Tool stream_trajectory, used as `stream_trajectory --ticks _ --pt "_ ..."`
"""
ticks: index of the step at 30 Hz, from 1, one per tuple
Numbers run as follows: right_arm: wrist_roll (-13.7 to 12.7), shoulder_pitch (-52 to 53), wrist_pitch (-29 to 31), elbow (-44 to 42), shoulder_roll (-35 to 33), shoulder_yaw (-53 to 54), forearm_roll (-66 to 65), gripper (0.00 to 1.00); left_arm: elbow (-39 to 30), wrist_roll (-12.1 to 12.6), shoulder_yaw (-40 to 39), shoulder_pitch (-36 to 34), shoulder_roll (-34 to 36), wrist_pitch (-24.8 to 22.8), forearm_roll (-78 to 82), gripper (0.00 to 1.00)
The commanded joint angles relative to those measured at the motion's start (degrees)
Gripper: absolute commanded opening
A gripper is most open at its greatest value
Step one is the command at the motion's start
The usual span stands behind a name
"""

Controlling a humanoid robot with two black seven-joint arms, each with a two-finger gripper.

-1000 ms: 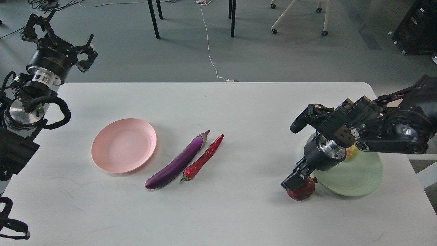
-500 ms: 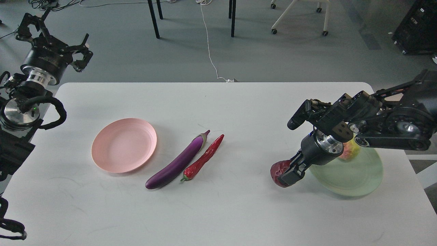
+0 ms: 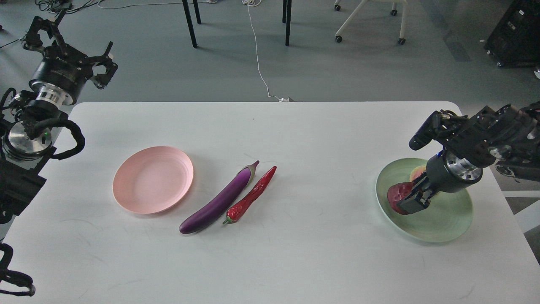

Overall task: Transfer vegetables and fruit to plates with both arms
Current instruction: 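Grasp the red pomegranate and place it on the green plate, then open the right hand and withdraw it from the plate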

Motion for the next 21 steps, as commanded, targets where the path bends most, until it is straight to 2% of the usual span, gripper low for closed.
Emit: stream_trajectory --ticks 1,2,7,11,16,21 --pt "-0.08 -1.2 -0.13 -0.08 -1.62 0.75 0.14 0.89 -0.01 0.05 -0.05 0.05 -0.06 0.13 -0.05 0.98" --pt "0.01 -1.29 -0.22 -0.17 -2.06 1.36 0.66 0.97 -0.01 0.4 0.04 -0.04 -0.06 0.13 0.03 0.98" --pt "0.36 -1.91 -0.22 -0.34 -4.08 6.02 2.51 0.99 -0.89 2.15 1.62 -0.56 0.47 -1.32 3.54 0.98" --pt "0.36 -2.26 0.05 -1.66 -7.33 11.12 11.55 0.99 -1.5 2.16 1.62 -1.09 0.73 -1.32 10.83 0.98" --pt "0.36 -4.71 -0.39 -8.94 -9.71 19.19 20.78 0.99 -1.94 2.16 1.71 -4.42 1.79 -1.32 22.94 0.98" --pt "0.36 -14.89 -0.66 -15.71 -8.83 34.55 29.13 0.99 -7.02 2.25 1.8 -6.1 1.17 -1.32 37.89 0.98"
